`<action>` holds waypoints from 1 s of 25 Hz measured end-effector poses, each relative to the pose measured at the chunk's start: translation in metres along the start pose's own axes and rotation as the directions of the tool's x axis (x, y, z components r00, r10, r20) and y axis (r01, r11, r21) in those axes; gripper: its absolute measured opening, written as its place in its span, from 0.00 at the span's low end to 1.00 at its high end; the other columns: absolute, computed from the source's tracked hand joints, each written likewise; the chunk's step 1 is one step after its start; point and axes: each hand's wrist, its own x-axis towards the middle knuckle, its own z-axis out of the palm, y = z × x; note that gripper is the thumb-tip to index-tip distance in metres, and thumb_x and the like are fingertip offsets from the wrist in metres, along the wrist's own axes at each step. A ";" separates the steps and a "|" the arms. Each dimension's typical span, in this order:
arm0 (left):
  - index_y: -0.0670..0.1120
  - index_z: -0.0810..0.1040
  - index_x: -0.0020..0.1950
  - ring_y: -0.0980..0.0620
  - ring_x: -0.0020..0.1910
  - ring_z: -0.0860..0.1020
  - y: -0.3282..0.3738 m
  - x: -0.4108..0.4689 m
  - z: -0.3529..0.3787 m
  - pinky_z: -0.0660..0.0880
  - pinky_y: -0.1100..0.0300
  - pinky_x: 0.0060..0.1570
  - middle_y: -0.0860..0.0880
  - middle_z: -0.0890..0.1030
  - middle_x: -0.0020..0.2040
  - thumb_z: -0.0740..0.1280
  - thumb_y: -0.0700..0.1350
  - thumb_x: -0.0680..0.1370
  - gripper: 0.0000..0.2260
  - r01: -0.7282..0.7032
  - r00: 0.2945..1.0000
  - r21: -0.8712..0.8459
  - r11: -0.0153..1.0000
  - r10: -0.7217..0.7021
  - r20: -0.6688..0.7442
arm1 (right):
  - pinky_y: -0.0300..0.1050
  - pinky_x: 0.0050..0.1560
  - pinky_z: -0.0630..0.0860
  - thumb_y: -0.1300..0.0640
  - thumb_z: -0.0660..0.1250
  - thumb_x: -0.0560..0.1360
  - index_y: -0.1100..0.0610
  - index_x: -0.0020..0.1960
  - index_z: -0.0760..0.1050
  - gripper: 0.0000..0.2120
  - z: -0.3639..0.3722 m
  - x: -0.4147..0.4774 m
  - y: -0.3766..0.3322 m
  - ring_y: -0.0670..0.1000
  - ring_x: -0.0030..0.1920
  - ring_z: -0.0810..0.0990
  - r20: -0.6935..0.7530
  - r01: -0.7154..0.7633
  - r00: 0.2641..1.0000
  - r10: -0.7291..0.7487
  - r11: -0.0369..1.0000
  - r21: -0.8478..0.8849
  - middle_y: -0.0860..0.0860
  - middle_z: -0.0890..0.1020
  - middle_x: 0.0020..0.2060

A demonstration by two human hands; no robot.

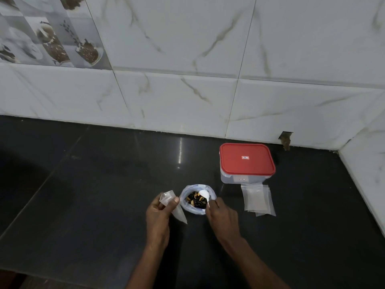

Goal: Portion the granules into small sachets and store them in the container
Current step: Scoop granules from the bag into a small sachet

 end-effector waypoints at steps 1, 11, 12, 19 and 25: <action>0.48 0.79 0.64 0.48 0.53 0.84 -0.002 0.002 -0.002 0.79 0.51 0.57 0.46 0.86 0.54 0.77 0.37 0.72 0.21 -0.017 1.000 0.085 0.996 0.019 -0.017 | 0.41 0.17 0.70 0.61 0.83 0.56 0.56 0.35 0.78 0.15 0.003 0.000 0.000 0.48 0.21 0.73 0.023 0.005 1.000 -0.005 1.000 -0.023 0.50 0.78 0.31; 0.51 0.66 0.78 0.54 0.58 0.83 -0.029 0.017 0.004 0.78 0.50 0.63 0.50 0.82 0.63 0.80 0.41 0.70 0.40 -0.018 0.996 0.346 0.938 -0.015 0.091 | 0.40 0.18 0.70 0.62 0.84 0.52 0.58 0.38 0.81 0.17 0.014 0.001 -0.005 0.47 0.23 0.76 0.108 -0.027 0.994 0.030 0.999 -0.037 0.53 0.81 0.35; 0.51 0.66 0.79 0.54 0.58 0.83 -0.030 0.018 0.004 0.79 0.49 0.63 0.50 0.83 0.62 0.81 0.41 0.69 0.41 -0.015 0.995 0.339 0.941 -0.017 0.094 | 0.41 0.18 0.70 0.61 0.84 0.54 0.58 0.37 0.81 0.16 0.012 0.003 -0.007 0.48 0.22 0.77 0.133 -0.050 0.990 0.055 0.998 -0.036 0.53 0.82 0.35; 0.51 0.64 0.79 0.55 0.55 0.85 -0.035 0.015 0.007 0.81 0.56 0.57 0.50 0.85 0.58 0.80 0.37 0.68 0.43 -0.066 0.991 0.332 0.941 0.024 0.128 | 0.37 0.28 0.66 0.59 0.67 0.73 0.60 0.36 0.80 0.08 0.003 0.030 -0.001 0.47 0.29 0.76 0.222 -0.495 0.869 0.443 0.777 0.387 0.51 0.79 0.29; 0.53 0.64 0.79 0.64 0.51 0.84 -0.030 0.011 0.012 0.79 0.70 0.48 0.54 0.85 0.57 0.81 0.39 0.68 0.44 -0.130 0.988 0.427 0.895 0.082 0.130 | 0.47 0.29 0.73 0.61 0.69 0.69 0.61 0.33 0.82 0.08 0.002 0.034 0.006 0.50 0.29 0.80 0.251 -0.533 0.845 0.473 0.702 0.472 0.54 0.81 0.26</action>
